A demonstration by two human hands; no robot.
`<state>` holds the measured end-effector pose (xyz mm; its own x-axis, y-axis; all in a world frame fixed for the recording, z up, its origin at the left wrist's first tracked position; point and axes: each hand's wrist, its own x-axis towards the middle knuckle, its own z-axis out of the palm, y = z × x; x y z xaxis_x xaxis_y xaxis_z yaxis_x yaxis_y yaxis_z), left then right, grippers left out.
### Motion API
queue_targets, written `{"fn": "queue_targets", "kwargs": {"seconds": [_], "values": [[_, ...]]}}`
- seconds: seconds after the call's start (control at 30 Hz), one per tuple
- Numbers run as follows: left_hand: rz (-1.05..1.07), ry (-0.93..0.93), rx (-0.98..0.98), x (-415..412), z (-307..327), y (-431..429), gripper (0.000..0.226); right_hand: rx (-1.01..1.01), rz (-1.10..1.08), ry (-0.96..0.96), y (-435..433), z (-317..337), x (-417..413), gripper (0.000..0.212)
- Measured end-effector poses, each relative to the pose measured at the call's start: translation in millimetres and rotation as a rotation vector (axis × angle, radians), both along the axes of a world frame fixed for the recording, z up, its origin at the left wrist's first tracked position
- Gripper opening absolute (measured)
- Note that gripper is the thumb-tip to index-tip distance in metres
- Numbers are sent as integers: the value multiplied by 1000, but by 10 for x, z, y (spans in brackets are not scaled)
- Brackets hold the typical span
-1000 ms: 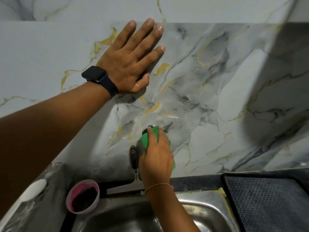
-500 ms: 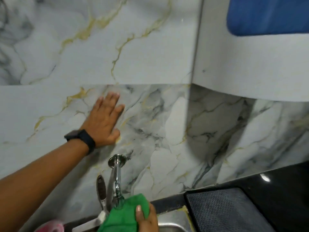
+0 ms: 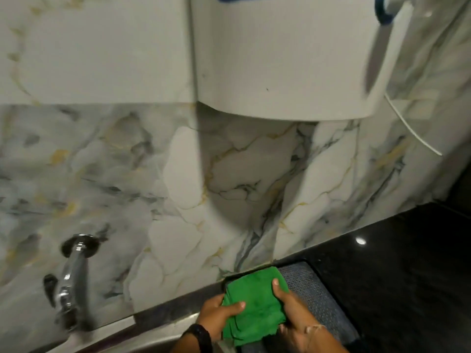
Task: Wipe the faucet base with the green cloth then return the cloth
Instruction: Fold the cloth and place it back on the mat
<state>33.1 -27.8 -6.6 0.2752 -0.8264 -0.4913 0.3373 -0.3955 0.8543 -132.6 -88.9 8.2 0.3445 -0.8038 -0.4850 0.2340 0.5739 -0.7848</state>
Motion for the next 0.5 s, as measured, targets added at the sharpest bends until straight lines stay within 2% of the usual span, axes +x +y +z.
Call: {"fn": "queue_targets", "kwargs": {"seconds": [0.1, 0.2, 0.27, 0.33, 0.37, 0.43, 0.5], "values": [[-21, 44, 28, -330, -392, -396, 28, -47, 15, 211, -360, -360, -330, 27], [-60, 6, 61, -597, -846, -884, 28, -100, 11, 442, -789, -767, -587, 28], [-114, -87, 113, -706, -1091, -1134, 30, -177, 18, 657, -993, -987, -697, 31], [-207, -282, 211, -799, -1236, -1287, 39, -299, 130, 992, -1099, -1177, -782, 40], [-271, -471, 275, -818, -1272, -1329, 47, -341, 176, 1127, -1115, -1236, -801, 45], [-352, -822, 363, -849, -1313, -1358, 61, -388, 189, 1232, -1138, -1359, -835, 52], [-323, -943, 328, -882, -1329, -1359, 70, -400, 114, 1252, -1140, -1420, -836, 63]]}}
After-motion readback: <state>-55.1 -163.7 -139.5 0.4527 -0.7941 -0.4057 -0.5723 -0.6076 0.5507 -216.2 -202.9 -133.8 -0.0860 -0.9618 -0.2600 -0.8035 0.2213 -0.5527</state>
